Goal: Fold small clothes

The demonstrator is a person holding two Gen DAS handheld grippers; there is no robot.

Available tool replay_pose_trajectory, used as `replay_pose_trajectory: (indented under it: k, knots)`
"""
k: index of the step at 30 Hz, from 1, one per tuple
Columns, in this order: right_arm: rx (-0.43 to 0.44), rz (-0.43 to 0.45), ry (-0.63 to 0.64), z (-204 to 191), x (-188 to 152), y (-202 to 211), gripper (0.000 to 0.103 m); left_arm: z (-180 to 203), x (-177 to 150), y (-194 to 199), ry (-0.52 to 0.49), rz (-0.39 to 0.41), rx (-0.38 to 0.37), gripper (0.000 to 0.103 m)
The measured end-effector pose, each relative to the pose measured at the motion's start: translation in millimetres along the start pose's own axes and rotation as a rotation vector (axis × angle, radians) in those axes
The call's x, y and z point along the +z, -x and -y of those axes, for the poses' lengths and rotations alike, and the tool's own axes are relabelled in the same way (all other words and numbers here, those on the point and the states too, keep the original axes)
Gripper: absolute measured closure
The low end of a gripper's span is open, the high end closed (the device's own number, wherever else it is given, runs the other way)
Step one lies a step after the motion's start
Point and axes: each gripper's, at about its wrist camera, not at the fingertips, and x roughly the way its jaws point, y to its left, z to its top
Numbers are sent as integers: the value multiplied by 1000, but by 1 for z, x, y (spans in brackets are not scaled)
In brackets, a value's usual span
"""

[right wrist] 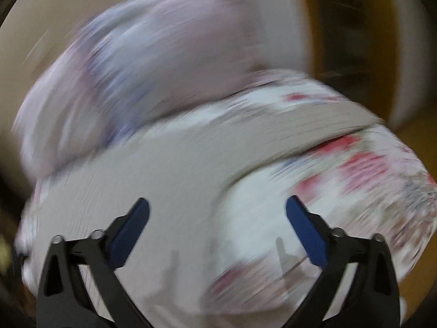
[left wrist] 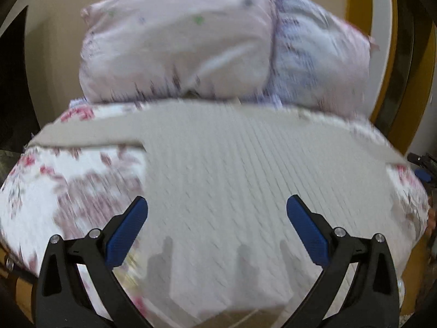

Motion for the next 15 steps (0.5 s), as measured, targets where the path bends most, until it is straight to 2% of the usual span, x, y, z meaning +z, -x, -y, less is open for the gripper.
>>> replay_pose_trajectory:
  k: [1,2,3,4,6,7,9,10,12,15]
  knots:
    - [-42,5,-110,38,23,-10,36,-15,9,-4,21,14,-4,2]
    - [-86,-12,-233,77,42,-24,46,-25,14,-9,40,14,-2,2]
    - [-98,-20,-291,95,49,-30,51,-36,20,-14,66,10,1,2]
    - [-114,-33,-410,130,58,-41,56,-54,27,-21,107,6,-13,2]
    - [-123,-49,-551,170,67,-55,57,-78,33,-29,169,6,-27,2]
    - [-130,-55,-605,188,71,-63,58,-95,37,-36,206,-4,7,2]
    - [-153,-63,-664,204,76,-74,61,-116,42,-43,239,-24,80,2]
    - [-158,-62,-696,213,77,-80,66,-130,46,-48,255,-34,118,2]
    - [-155,-37,-739,223,79,-86,68,-146,47,-49,289,-37,150,2]
    - [-155,-20,-764,234,86,-95,89,-180,50,-51,401,-30,148,2]
